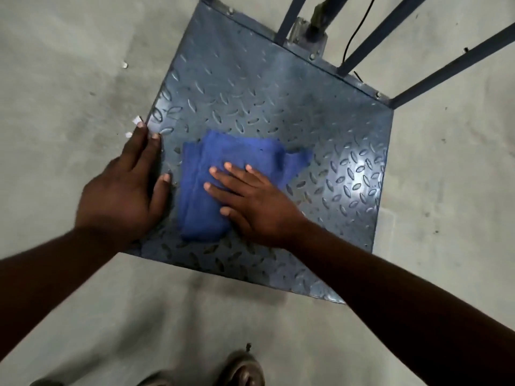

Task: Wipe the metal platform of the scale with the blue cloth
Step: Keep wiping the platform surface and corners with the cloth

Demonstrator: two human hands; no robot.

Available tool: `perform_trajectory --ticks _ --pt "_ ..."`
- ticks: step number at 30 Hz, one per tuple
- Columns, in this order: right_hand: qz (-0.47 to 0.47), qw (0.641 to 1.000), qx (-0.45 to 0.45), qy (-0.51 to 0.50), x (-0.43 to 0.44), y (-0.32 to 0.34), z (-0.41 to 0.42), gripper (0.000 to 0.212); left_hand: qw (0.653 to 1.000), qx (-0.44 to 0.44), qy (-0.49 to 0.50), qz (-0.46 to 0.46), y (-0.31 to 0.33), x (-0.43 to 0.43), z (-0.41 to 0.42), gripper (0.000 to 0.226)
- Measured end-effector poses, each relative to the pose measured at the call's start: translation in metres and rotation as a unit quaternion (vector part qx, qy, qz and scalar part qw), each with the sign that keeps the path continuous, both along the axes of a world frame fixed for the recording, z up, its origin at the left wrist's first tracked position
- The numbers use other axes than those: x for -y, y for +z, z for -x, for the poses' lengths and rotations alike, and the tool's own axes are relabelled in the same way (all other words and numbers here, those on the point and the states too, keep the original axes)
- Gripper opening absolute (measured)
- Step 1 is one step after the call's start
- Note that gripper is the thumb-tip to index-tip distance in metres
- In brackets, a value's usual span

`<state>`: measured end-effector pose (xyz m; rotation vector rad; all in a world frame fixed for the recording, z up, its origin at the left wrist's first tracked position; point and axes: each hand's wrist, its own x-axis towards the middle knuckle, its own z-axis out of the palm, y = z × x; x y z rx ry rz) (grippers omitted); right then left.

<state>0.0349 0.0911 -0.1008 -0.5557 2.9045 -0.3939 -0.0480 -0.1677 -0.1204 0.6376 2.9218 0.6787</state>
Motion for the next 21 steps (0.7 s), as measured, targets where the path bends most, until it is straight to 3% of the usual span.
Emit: perform_trajectory --ticks 1,3,5,6,7,8,10,12,13,16,17,21 --pt "-0.01 0.999 -0.027 0.017 -0.015 -0.005 0.009 0.05 1.0 0.005 0.003 0.002 0.0 -0.001 0.0 0.071" --pt "-0.019 0.984 -0.094 -0.149 -0.054 -0.01 0.032 0.046 1.0 0.011 0.009 0.005 0.001 -0.001 0.001 0.072" --pt "-0.011 0.907 -0.07 -0.415 -0.077 0.003 0.052 0.05 1.0 0.009 -0.001 0.01 0.001 0.002 0.003 0.076" --pt "0.003 0.869 -0.033 -0.494 -0.074 0.006 0.06 0.053 1.0 0.006 -0.016 0.014 0.0 0.002 0.003 0.08" --pt "0.004 0.867 -0.01 -0.499 -0.06 0.007 0.067 0.056 0.999 0.0 -0.032 0.024 0.0 0.003 0.003 0.084" --pt "-0.007 0.897 -0.012 -0.443 -0.04 0.006 0.071 0.057 0.998 -0.007 -0.046 0.033 0.0 0.003 0.002 0.087" --pt "-0.004 0.974 -0.031 -0.225 0.0 0.003 0.076 0.057 0.997 -0.023 -0.066 0.037 0.0 0.004 0.002 0.09" --pt "-0.008 0.996 -0.057 -0.067 0.01 -0.001 0.089 0.057 0.996 -0.026 -0.073 0.034 0.0 0.003 0.002 0.091" --pt "-0.016 0.995 -0.074 -0.071 0.006 0.0 0.102 0.058 0.996 -0.022 -0.075 0.037 0.0 0.003 0.002 0.091" --pt "-0.025 0.949 -0.043 -0.31 -0.013 0.003 0.132 0.063 0.995 -0.021 -0.079 0.055 0.0 0.003 0.002 0.09" --pt "-0.026 0.943 -0.044 -0.327 -0.002 0.001 0.137 0.063 0.995 -0.024 -0.078 0.061 -0.001 0.004 0.002 0.089" --pt "-0.01 0.995 -0.083 -0.061 0.04 -0.012 0.146 0.058 0.994 -0.026 -0.076 0.074 0.0 0.004 0.003 0.084"
